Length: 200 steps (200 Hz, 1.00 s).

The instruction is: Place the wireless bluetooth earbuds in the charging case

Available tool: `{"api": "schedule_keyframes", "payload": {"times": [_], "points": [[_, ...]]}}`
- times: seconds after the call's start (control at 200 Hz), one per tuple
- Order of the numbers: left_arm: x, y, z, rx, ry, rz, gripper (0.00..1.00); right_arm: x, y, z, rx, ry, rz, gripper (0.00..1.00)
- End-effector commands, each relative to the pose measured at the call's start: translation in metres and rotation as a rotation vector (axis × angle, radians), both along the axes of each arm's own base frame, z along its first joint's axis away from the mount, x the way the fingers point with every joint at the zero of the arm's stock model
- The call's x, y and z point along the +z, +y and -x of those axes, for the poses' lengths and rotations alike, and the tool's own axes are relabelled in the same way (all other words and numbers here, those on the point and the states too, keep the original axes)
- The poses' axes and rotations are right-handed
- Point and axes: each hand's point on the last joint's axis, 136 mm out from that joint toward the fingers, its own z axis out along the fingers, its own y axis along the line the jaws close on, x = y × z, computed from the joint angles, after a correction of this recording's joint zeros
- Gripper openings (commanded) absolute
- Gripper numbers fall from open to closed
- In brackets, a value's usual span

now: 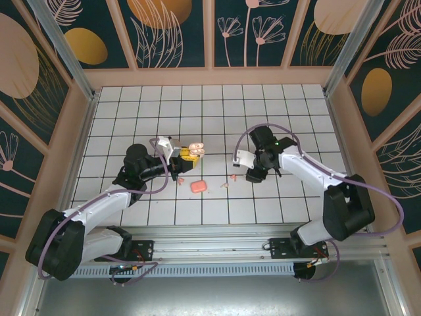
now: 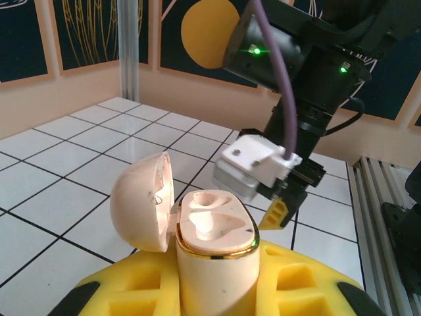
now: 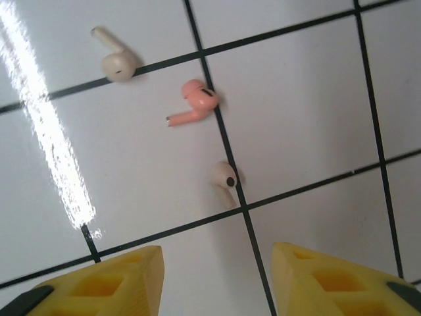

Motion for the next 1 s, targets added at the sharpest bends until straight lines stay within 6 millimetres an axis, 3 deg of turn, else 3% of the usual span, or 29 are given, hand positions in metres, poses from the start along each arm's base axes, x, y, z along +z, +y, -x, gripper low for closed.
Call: {"api": "schedule_keyframes", "payload": {"times": [0.0,0.06,0.35,0.741,0.996], "points": [[0.009,-0.001,0.005,-0.017,-0.027,0.019,0.17,-0.007,0.005,0.003,0.197,-0.070,-0.003,0.45],[0.008,0.000,0.004,-0.013,-0.026,0.018,0.17,-0.013,0.004,0.005,0.242,-0.087,0.020,0.39],[0.004,-0.001,0.004,-0.015,-0.010,0.011,0.17,-0.024,0.004,-0.003,0.367,-0.146,0.075,0.39],[0.001,0.000,0.002,-0.008,-0.004,0.004,0.17,-0.040,0.011,-0.022,0.379,-0.130,0.089,0.39],[0.000,-0.001,0.001,-0.006,-0.005,0.002,0.17,-0.049,0.011,-0.023,0.372,-0.106,0.088,0.39]]}}
